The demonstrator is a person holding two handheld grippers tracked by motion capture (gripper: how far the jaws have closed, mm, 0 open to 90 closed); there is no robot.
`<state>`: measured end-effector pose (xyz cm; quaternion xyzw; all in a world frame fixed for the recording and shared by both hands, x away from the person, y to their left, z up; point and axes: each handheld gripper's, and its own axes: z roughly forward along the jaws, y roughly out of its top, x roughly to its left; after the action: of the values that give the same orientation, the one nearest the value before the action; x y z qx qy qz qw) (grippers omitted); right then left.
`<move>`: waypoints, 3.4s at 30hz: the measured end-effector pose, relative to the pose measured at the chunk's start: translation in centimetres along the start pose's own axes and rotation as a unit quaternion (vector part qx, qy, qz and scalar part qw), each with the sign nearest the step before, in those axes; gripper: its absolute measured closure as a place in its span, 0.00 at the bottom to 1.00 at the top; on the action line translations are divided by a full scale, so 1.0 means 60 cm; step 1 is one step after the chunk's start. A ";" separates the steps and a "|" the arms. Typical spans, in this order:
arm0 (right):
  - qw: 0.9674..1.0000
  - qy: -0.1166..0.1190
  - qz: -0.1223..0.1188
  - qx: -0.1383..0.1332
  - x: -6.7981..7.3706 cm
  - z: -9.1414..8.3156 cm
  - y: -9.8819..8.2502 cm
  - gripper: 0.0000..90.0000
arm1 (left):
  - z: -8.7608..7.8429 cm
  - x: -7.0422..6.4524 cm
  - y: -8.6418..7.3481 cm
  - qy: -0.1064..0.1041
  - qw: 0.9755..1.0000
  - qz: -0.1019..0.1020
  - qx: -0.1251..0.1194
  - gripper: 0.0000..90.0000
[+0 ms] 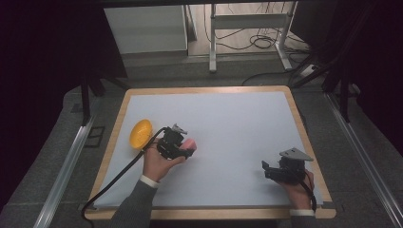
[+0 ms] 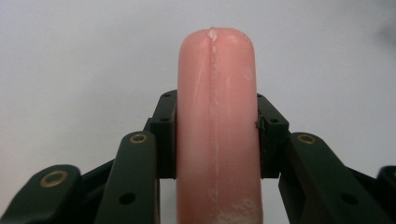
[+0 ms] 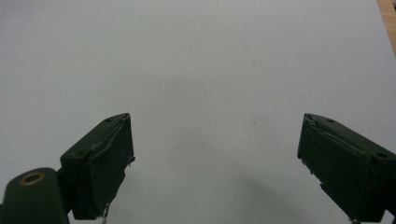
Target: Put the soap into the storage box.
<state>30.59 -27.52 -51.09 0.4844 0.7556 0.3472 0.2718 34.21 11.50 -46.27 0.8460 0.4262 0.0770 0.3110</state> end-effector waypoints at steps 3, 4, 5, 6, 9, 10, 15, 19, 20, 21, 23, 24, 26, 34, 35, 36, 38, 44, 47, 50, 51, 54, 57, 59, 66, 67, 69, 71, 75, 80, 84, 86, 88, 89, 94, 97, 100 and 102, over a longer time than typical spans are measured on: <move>1.000 0.000 0.000 0.000 0.000 0.001 0.000 0.11 | -0.008 0.008 -0.002 0.004 1.000 -0.005 -0.005 0.67; 1.000 0.000 0.000 0.000 0.000 0.001 0.000 0.11 | -0.008 0.008 -0.002 0.004 1.000 -0.005 -0.005 0.67; 1.000 0.000 0.000 0.001 0.000 0.001 0.000 0.11 | -0.009 0.010 -0.002 0.005 1.000 -0.006 -0.006 0.67; 1.000 0.000 -0.001 0.001 0.001 0.001 0.000 0.11 | -0.012 0.013 -0.002 0.009 1.000 -0.007 -0.006 0.67; 1.000 -0.001 -0.002 0.000 0.001 0.001 -0.001 0.11 | -0.017 0.018 -0.002 0.011 1.000 -0.009 -0.008 0.67; 1.000 -0.001 -0.001 0.001 0.001 0.001 0.000 0.11 | -0.018 0.020 -0.002 0.012 1.000 -0.010 -0.009 0.67; 1.000 0.000 -0.001 0.001 0.000 0.001 0.000 0.11 | -0.026 0.028 -0.005 0.017 1.000 -0.016 -0.013 0.67; 1.000 0.000 -0.002 0.001 0.001 0.002 -0.001 0.11 | -0.031 0.035 -0.006 0.021 0.999 -0.021 -0.015 0.67; 1.000 0.000 -0.002 0.001 0.001 0.002 -0.001 0.11 | -0.031 0.035 -0.006 0.021 0.999 -0.021 -0.015 0.67; 1.000 0.000 -0.002 0.001 0.001 0.002 -0.001 0.11 | -0.032 0.037 -0.007 0.022 0.999 -0.022 -0.017 0.67; 1.000 -0.001 -0.003 0.002 0.001 0.002 -0.001 0.11 | -0.034 0.043 -0.009 0.025 0.999 -0.025 -0.019 0.67; 1.000 0.000 -0.003 0.002 0.001 0.002 0.000 0.11 | -0.036 0.044 -0.009 0.026 0.999 -0.028 -0.019 0.67; 1.000 0.001 -0.003 0.002 0.001 0.002 0.000 0.11 | -0.038 0.049 -0.010 0.027 0.999 -0.030 -0.019 0.67; 1.000 0.001 -0.003 0.003 0.002 0.003 -0.001 0.11 | -0.050 0.066 -0.012 0.036 0.998 -0.039 -0.023 0.67; 1.000 0.000 -0.003 0.003 0.002 0.002 -0.001 0.11 | -0.051 0.069 -0.012 0.038 0.998 -0.038 -0.024 0.67; 1.000 0.001 -0.003 0.003 0.002 0.002 -0.001 0.11 | -0.053 0.070 -0.013 0.038 0.998 -0.043 -0.025 0.67; 1.000 0.000 -0.003 0.003 0.002 0.002 0.000 0.11 | -0.057 0.075 -0.014 0.041 0.998 -0.044 -0.026 0.67; 1.000 0.000 -0.003 0.002 0.001 0.002 0.000 0.11 | -0.070 0.086 -0.015 0.051 0.997 -0.052 -0.032 0.67; 1.000 0.000 -0.002 0.002 0.001 0.002 -0.001 0.11 | -0.073 0.091 -0.016 0.053 0.997 -0.055 -0.033 0.67; 1.000 0.000 -0.002 0.001 0.000 0.001 0.000 0.11 | -0.079 0.099 -0.018 0.054 0.996 -0.059 -0.034 0.67; 1.000 0.000 -0.002 0.000 0.001 0.001 0.000 0.11 | -0.083 0.102 -0.020 0.057 0.996 -0.062 -0.037 0.67; 1.000 0.000 -0.002 0.000 0.002 0.001 0.000 0.11 | -0.090 0.108 -0.024 0.061 0.995 -0.064 -0.037 0.67; 1.000 0.000 -0.002 0.000 0.002 0.001 0.001 0.11 | -0.095 0.112 -0.026 0.066 0.995 -0.066 -0.035 0.67; 1.000 0.001 -0.003 0.002 0.002 0.002 0.001 0.11 | -0.101 0.118 -0.030 0.068 0.995 -0.069 -0.038 0.67; 1.000 -0.004 -0.003 -0.002 0.002 0.001 0.000 0.12 | -0.106 0.139 -0.042 0.071 0.994 -0.080 -0.039 0.67; 1.000 -0.005 -0.003 -0.003 0.003 0.001 0.001 0.12 | -0.108 0.145 -0.045 0.074 0.993 -0.083 -0.036 0.67; 1.000 -0.005 -0.005 -0.001 0.004 0.003 0.001 0.12 | -0.110 0.152 -0.046 0.077 0.992 -0.087 -0.038 0.67; 1.000 -0.005 -0.006 0.000 0.005 0.004 0.000 0.12 | -0.110 0.155 -0.047 0.076 0.992 -0.089 -0.039 0.67; 1.000 -0.004 -0.008 0.005 0.007 0.006 -0.001 0.12 | -0.110 0.163 -0.048 0.081 0.992 -0.091 -0.037 0.67; 1.000 -0.005 -0.007 0.002 0.007 0.003 0.000 0.12 | -0.109 0.170 -0.047 0.084 0.991 -0.097 -0.037 0.67; 1.000 -0.005 -0.006 0.001 0.007 0.002 0.001 0.12 | -0.108 0.175 -0.047 0.083 0.991 -0.098 -0.033 0.67; 1.000 -0.005 -0.007 0.001 0.007 0.002 0.001 0.12 | -0.107 0.181 -0.046 0.084 0.991 -0.102 -0.032 0.67; 1.000 -0.004 -0.007 0.001 0.006 0.002 0.001 0.12 | -0.105 0.185 -0.046 0.088 0.990 -0.105 -0.032 0.67; 1.000 -0.004 -0.007 0.001 0.006 0.003 0.001 0.12 | -0.104 0.190 -0.045 0.092 0.989 -0.108 -0.030 0.67; 1.000 -0.005 -0.004 0.001 0.004 0.001 0.001 0.12 | -0.101 0.199 -0.043 0.100 0.988 -0.113 -0.028 0.67; 1.000 -0.005 -0.005 0.000 0.005 0.001 0.001 0.12 | -0.100 0.207 -0.042 0.105 0.987 -0.119 -0.028 0.67; 1.000 -0.005 -0.005 0.001 0.005 0.001 0.001 0.12 | -0.099 0.213 -0.042 0.104 0.987 -0.122 -0.025 0.67; 1.000 -0.005 -0.005 0.001 0.005 0.002 0.001 0.12 | -0.098 0.214 -0.042 0.105 0.986 -0.123 -0.025 0.67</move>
<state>30.57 -27.20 -51.15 0.4825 0.7572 0.3423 0.2769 38.23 25.23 -44.81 0.7661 0.5556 0.1374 0.2925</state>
